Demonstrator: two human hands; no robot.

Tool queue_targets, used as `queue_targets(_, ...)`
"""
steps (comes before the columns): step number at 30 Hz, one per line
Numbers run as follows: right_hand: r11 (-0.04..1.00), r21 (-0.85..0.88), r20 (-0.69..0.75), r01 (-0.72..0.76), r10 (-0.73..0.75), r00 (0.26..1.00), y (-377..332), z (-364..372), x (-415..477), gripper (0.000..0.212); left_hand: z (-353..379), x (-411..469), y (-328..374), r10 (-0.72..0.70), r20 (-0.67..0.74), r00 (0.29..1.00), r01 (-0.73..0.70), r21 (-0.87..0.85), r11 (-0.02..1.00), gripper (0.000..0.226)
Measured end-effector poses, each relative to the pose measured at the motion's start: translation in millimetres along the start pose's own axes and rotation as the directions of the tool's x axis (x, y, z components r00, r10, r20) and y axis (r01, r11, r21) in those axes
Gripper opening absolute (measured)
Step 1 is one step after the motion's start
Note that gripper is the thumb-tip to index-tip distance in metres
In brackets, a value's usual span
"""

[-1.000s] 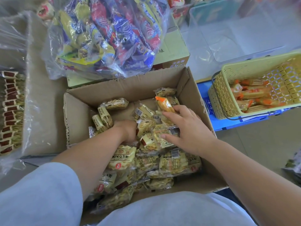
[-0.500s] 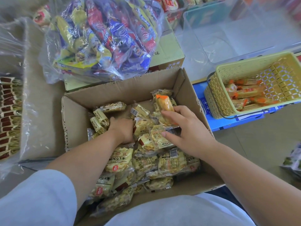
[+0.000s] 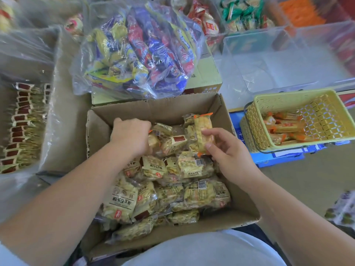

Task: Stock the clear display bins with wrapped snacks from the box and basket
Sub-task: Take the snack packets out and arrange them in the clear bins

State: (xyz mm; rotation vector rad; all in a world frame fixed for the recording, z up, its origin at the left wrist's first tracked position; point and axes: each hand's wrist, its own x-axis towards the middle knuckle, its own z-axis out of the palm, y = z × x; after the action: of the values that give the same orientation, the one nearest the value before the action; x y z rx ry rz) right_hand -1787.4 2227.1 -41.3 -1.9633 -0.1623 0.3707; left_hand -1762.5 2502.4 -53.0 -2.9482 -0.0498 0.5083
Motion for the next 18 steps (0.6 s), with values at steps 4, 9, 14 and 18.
queue_targets(4, 0.983, 0.185, 0.051, 0.002, -0.011, 0.999, -17, 14, -1, 0.042, -22, -50, -28, -0.261, -0.029, 0.965, 0.175, -0.669, 0.722, 0.047)
queue_targets(9, 0.947, 0.322, 0.216, -0.019, -0.053, 0.975, -46, 49, -7, 0.051, -14, -117, -4, -0.222, 0.316, 0.923, 0.156, -0.830, -0.535, 0.023)
queue_targets(14, 0.980, 0.200, 0.342, -0.005, -0.065, 0.937, -61, 91, -16, 0.035, 18, -162, 23, -0.061, 0.395, 0.917, 0.134, -0.448, -0.884, 0.042)
queue_targets(18, 0.997, 0.039, 0.438, 0.073, -0.082, 0.895, -63, 108, -19, 0.030, 36, -184, 17, -0.060, 0.362, 0.930, 0.068, -0.332, -0.941, 0.035)
